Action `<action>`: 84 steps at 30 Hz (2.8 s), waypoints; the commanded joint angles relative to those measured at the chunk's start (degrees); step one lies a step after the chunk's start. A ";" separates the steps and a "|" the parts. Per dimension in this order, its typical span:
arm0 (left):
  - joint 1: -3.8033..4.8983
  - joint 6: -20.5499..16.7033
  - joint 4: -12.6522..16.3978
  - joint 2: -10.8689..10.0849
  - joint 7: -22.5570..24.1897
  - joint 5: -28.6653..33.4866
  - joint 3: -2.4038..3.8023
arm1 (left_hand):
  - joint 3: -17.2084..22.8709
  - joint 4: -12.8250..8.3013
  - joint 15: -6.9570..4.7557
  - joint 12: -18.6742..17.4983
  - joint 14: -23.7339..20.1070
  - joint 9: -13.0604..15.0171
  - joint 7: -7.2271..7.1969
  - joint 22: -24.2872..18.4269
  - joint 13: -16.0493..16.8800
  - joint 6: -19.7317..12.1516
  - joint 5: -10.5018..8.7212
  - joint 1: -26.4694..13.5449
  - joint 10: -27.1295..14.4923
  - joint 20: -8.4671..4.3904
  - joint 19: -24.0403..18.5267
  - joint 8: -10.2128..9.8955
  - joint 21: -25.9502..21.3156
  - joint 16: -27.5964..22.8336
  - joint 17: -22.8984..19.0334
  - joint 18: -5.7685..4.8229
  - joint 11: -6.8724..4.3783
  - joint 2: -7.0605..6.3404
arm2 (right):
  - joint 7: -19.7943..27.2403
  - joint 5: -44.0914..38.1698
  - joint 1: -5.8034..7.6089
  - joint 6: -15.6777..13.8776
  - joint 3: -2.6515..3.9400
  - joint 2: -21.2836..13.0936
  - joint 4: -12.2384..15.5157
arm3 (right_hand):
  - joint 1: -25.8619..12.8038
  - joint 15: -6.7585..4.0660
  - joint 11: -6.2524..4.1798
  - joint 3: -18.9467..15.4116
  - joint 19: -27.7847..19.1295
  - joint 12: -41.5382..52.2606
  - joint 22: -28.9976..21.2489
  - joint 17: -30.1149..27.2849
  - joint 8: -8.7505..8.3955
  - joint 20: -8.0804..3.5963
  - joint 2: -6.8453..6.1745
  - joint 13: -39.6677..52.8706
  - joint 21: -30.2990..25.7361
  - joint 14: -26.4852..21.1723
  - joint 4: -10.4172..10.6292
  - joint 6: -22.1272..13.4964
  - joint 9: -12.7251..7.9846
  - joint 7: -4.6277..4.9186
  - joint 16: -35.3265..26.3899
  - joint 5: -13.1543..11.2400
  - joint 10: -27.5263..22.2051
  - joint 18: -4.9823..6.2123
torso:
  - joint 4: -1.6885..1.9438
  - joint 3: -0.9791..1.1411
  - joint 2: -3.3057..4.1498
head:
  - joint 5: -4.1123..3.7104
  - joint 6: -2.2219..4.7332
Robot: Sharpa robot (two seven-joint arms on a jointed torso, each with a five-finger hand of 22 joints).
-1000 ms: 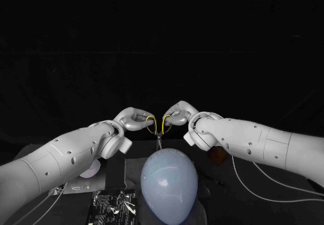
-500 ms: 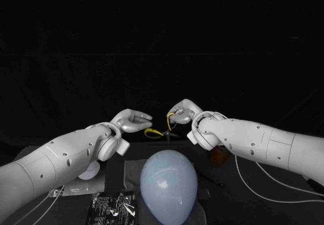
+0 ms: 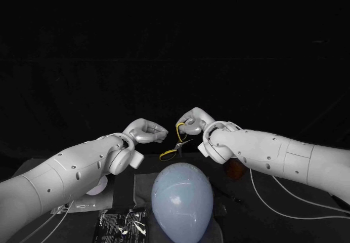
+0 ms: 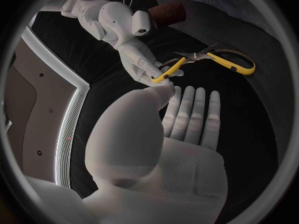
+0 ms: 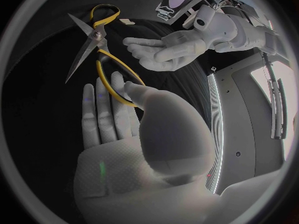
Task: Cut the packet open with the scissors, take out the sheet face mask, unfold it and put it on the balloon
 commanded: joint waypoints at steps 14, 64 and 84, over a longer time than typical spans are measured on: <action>-0.02 0.66 -1.21 -0.19 -2.51 -8.08 -0.71 | -12.68 2.20 1.94 -3.58 -4.04 -1.63 -0.13 -0.86 -0.26 -6.92 0.06 -5.03 -3.90 0.29 -1.82 -2.77 -1.47 -2.96 -0.96 -0.89 2.11 -4.09 | 0.90 -1.71 0.99 -0.95 0.38 -0.18 0.60 | 0.12 0.02 -0.16 -0.01 0.30 0.26 0.09 0.07 0.21 -0.10 0.49 0.04 0.43 0.29 -0.34 0.29 0.71 -0.02 0.23 0.37 0.15 0.37 | 0.04 -0.08 -0.09 | -0.04 0.25; -2.98 -0.71 -5.15 2.55 -3.20 -9.47 -1.64 | -35.93 9.01 1.52 -2.94 -4.14 -2.88 -2.72 -0.80 -0.19 -4.62 0.15 8.83 -3.75 0.26 -4.07 -2.77 -2.12 -2.08 -1.94 -0.03 0.38 6.14 | 1.05 0.99 4.44 -2.15 2.38 -3.08 6.99 | -0.02 -0.02 -0.20 0.18 0.29 0.26 0.23 0.11 0.27 -0.13 0.42 0.05 0.56 0.37 -0.65 0.32 0.83 -0.05 0.20 0.37 0.24 0.36 | 0.04 -0.11 -0.02 | -0.05 1.12; -2.98 -2.36 -5.15 2.60 -0.65 -5.95 -1.56 | -9.74 8.69 0.02 -3.91 -0.28 -2.90 -4.23 -0.66 -0.38 3.42 0.06 12.56 5.66 0.30 -3.18 -1.55 -1.97 -1.52 -2.02 1.62 -0.72 6.23 | -0.16 0.63 4.51 -0.58 2.36 -3.20 6.91 | -0.16 -0.02 -0.20 0.31 0.24 0.23 0.32 0.13 0.30 -0.14 0.42 0.05 0.64 0.38 -0.80 0.30 0.91 -0.04 0.16 0.37 0.26 0.35 | -0.01 -0.06 -0.09 | -0.03 0.82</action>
